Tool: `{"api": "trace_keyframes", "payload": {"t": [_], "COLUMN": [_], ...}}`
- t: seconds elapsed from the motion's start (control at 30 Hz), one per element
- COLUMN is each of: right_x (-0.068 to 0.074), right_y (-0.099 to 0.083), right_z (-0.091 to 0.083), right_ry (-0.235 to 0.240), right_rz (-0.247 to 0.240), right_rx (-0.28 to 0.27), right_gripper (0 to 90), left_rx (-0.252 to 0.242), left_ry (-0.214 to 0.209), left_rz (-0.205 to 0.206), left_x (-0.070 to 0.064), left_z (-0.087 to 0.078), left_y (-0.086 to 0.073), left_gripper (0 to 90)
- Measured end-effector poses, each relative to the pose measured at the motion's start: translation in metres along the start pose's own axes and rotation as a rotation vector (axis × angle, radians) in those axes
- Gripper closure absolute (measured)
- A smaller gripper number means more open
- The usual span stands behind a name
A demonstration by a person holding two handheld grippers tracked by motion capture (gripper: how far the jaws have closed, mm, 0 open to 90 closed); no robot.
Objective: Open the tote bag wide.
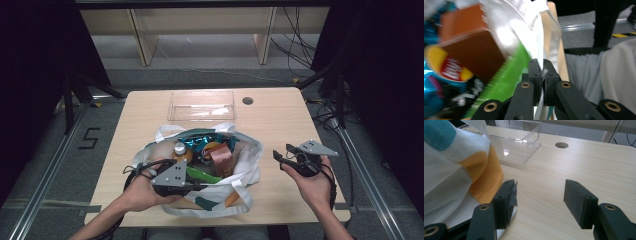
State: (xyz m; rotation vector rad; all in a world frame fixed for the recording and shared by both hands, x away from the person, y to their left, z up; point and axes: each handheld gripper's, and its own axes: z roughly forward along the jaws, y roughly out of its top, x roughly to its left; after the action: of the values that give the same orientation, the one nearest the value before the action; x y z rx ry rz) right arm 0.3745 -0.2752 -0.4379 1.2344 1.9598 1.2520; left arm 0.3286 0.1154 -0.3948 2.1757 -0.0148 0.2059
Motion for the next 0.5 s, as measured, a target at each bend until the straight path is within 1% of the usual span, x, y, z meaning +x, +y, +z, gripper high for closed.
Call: {"api": "trace_keyframes", "payload": {"t": [0.03,0.07,0.1,0.13,0.17,0.2,0.23,0.27,0.33,0.37,0.4,0.43,0.5], "right_x": [0.003,0.003,0.003,0.001,0.001,0.002,0.003,0.003,0.003,0.002,0.0,0.001,0.0], "right_y": [0.0,0.0,0.0,0.0,0.0,0.0,0.0,0.0,0.0,0.0,0.0,0.0,0.0], "right_z": [-0.001,-0.002,-0.002,-0.001,-0.001,-0.001,-0.001,-0.002,-0.002,-0.002,0.0,-0.002,-0.001], "right_ry": [-0.006,-0.011,-0.013,-0.005,-0.004,-0.015,-0.013,-0.006,-0.004,-0.012,-0.002,-0.003,-0.011], "right_rz": [0.034,0.036,0.031,0.008,0.009,0.02,0.021,0.027,0.026,0.015,-0.003,0.007,-0.008], "right_rx": [0.009,0.018,0.025,0.013,0.011,0.008,0.004,0.019,0.018,0.022,0.01,0.028,0.021], "right_gripper": [43.0,43.0,43.0,43.0,43.0,43.0,43.0,43.0,43.0,42.9,43.0,43.0,42.9], "left_rx": [0.013,0.012,0.014,0.011,0.02,0.014,0.014,0.012,0.017,0.02,0.012,0.017,0.024], "left_ry": [-0.013,-0.014,-0.013,-0.01,-0.002,-0.001,0.001,0.003,0.009,0.009,0.012,0.011,0.016], "left_rz": [-0.006,-0.008,-0.026,-0.03,-0.032,-0.052,-0.061,-0.066,-0.069,-0.059,-0.087,-0.085,-0.096], "left_x": [-0.002,-0.002,-0.002,-0.001,0.001,0.001,0.002,0.002,0.004,0.006,0.005,0.006,0.007], "left_z": [0.003,0.005,0.008,0.01,0.012,0.013,0.014,0.014,0.015,0.015,0.017,0.017,0.021], "left_y": [-0.002,-0.004,-0.006,-0.008,-0.009,-0.011,-0.011,-0.012,-0.012,-0.012,-0.013,-0.013,-0.016], "left_gripper": [87.0,87.0,87.0,87.1,87.1,87.1,87.1,87.1,87.1,87.1,87.1,87.2,87.2]}}
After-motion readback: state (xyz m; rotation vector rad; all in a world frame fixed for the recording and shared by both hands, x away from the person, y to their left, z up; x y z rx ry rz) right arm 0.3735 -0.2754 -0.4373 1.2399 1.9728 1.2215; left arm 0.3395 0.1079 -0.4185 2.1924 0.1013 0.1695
